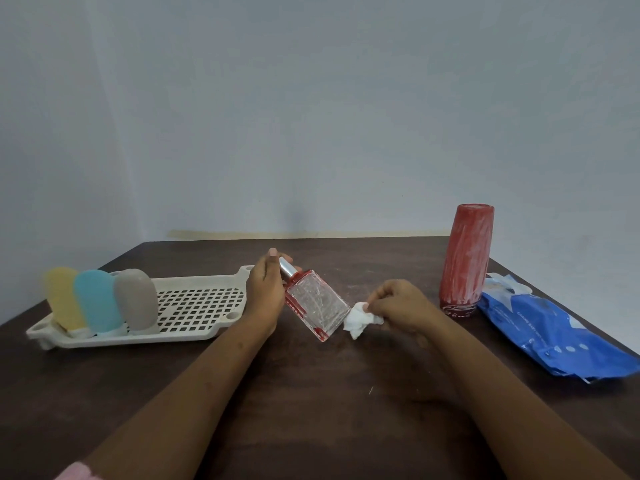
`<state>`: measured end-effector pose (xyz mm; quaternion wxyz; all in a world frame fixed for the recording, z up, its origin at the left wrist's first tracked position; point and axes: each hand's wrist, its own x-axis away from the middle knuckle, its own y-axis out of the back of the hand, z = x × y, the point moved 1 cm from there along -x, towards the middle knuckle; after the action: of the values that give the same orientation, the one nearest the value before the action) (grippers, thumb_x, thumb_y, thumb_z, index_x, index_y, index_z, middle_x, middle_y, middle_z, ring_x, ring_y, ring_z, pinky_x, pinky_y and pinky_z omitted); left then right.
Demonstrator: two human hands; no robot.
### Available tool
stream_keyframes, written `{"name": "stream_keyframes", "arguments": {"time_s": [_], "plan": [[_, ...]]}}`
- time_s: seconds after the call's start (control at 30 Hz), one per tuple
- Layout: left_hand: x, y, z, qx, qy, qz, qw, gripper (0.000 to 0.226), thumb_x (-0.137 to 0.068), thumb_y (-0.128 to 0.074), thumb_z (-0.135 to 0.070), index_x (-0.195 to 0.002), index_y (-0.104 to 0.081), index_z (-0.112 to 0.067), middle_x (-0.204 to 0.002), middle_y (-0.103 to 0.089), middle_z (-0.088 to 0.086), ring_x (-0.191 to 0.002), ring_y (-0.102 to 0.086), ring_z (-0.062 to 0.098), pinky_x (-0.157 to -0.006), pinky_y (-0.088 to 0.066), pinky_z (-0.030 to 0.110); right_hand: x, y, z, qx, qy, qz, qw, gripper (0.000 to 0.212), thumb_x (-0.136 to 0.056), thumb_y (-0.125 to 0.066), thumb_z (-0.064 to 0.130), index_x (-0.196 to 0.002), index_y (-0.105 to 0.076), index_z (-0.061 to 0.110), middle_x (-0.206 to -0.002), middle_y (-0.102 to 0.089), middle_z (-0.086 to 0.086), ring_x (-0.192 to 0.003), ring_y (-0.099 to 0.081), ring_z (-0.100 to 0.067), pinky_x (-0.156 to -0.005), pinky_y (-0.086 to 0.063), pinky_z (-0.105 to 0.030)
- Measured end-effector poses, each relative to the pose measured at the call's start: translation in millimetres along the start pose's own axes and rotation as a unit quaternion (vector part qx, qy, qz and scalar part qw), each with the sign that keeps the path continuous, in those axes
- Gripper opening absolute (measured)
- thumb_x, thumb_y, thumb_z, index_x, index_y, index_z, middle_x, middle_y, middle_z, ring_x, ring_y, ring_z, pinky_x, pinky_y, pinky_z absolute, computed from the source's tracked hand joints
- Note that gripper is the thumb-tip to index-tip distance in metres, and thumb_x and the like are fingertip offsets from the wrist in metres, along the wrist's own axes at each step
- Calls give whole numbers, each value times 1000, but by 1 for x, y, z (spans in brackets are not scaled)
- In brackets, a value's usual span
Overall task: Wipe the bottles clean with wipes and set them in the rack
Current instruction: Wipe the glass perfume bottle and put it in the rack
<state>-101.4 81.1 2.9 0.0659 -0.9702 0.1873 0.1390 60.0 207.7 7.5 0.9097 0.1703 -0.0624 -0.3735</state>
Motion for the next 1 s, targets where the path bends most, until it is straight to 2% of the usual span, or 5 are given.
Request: {"name": "stream_keyframes", "arguments": {"time_s": [0.23,0.47,0.63,0.83,1.0], "plan": [[-5,1,8,-11,76,77,994,30,-102,-37,-40,-104,-57,-18,-96,-65,5,-88,-63,18,-87,-54,40,-6,5,-2,-135,-4,-76,988,14,-90,-49,-1,-80,-52,8,-98,-59,-14,-91,-64,-26,-70,-59,-40],[-15,4,16,19,176,85,980,32,-104,-34,-29,-101,-58,-7,-97,-56,13,-86,-56,20,-87,-51,36,-4,-4,-7,-71,-23,-15,997,11,-85,-57,-3,-83,-56,8,-94,-57,-12,-81,-60,-20,-49,-52,-23],[-20,3,21,8,194,83,978,33,-104,-36,-30,-108,-58,-4,-93,-55,11,-86,-56,19,-94,-49,38,2,-8,-7,128,43,-83,987,16,-80,-59,6,-70,-56,18,-76,-58,2,-70,-53,-10,-52,-38,-21],[-23,4,27,-44,185,72,979,31,-103,-37,-31,-93,-59,-12,-95,-62,12,-95,-60,27,-102,-46,47,10,-27,-6,143,102,-57,983,22,-82,-67,11,-73,-51,23,-74,-52,6,-67,-49,-6,-52,-35,-17],[-22,4,27,-61,179,73,979,30,-102,-38,-35,-96,-58,-14,-95,-61,11,-90,-58,24,-101,-46,46,14,-33,-2,22,52,81,995,21,-78,-72,5,-80,-54,14,-82,-60,-9,-69,-59,-14,-56,-54,-22]]}}
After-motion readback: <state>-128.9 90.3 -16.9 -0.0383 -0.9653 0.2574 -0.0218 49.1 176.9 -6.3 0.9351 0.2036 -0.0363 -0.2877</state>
